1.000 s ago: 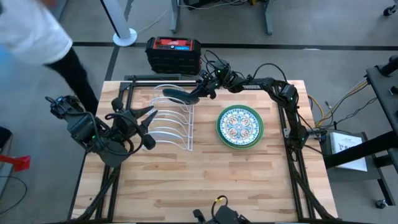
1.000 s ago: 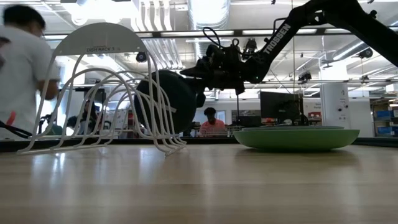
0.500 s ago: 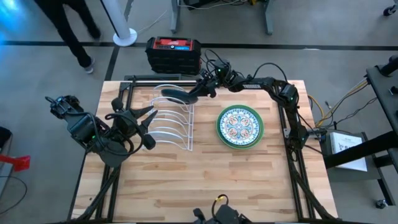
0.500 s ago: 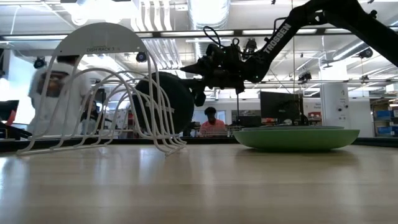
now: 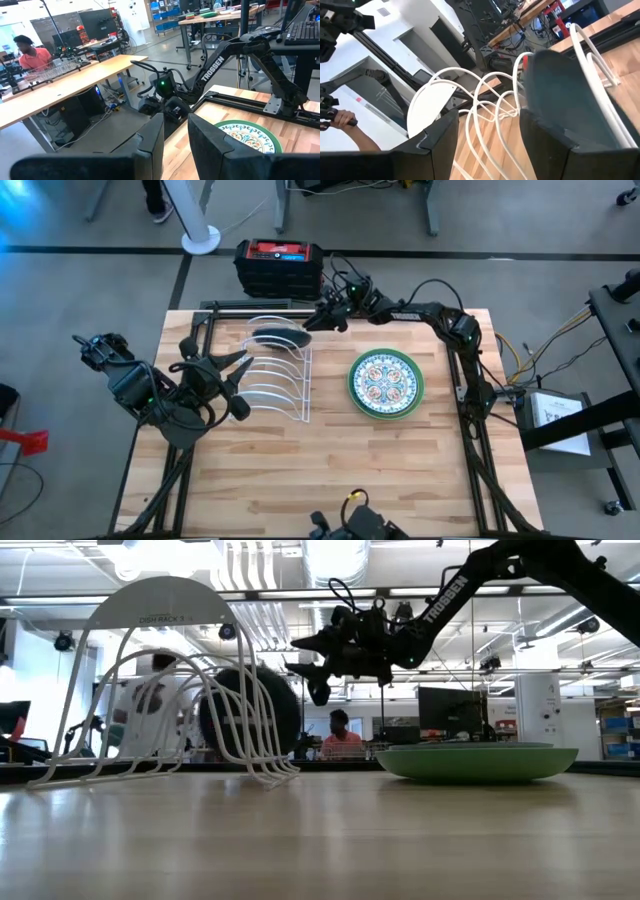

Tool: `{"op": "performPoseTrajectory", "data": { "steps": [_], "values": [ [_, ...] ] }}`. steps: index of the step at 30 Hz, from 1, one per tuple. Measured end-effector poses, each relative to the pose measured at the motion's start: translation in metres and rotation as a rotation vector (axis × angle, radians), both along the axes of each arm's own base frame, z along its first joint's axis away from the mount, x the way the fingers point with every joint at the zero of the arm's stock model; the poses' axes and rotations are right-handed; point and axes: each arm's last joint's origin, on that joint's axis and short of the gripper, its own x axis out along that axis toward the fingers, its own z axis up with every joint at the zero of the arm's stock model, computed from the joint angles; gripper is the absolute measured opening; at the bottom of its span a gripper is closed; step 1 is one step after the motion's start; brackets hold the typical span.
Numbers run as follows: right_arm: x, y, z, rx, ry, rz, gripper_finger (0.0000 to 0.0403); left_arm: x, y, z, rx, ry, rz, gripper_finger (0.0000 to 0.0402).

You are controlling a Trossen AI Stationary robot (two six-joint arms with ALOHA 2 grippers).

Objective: Sort dishes
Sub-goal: Put the dark blue plate in the dish rack, then put the white pattern plate in the dish rack

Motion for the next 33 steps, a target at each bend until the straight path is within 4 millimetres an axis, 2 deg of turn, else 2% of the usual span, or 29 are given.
{"op": "performPoseTrajectory", "data": {
  "steps": [20,33],
  "values": [
    [-0.002,-0.002,0.005,0.015,0.005,0.053,0.0199,0.0,0.0,0.0,0.0,0.0,0.0,0.0077],
    [-0.019,0.001,0.043,-0.025,-0.03,0.087,0.0199,0.0,0.0,0.0,-0.003,-0.002,0.0,0.0077]
  ]
}}
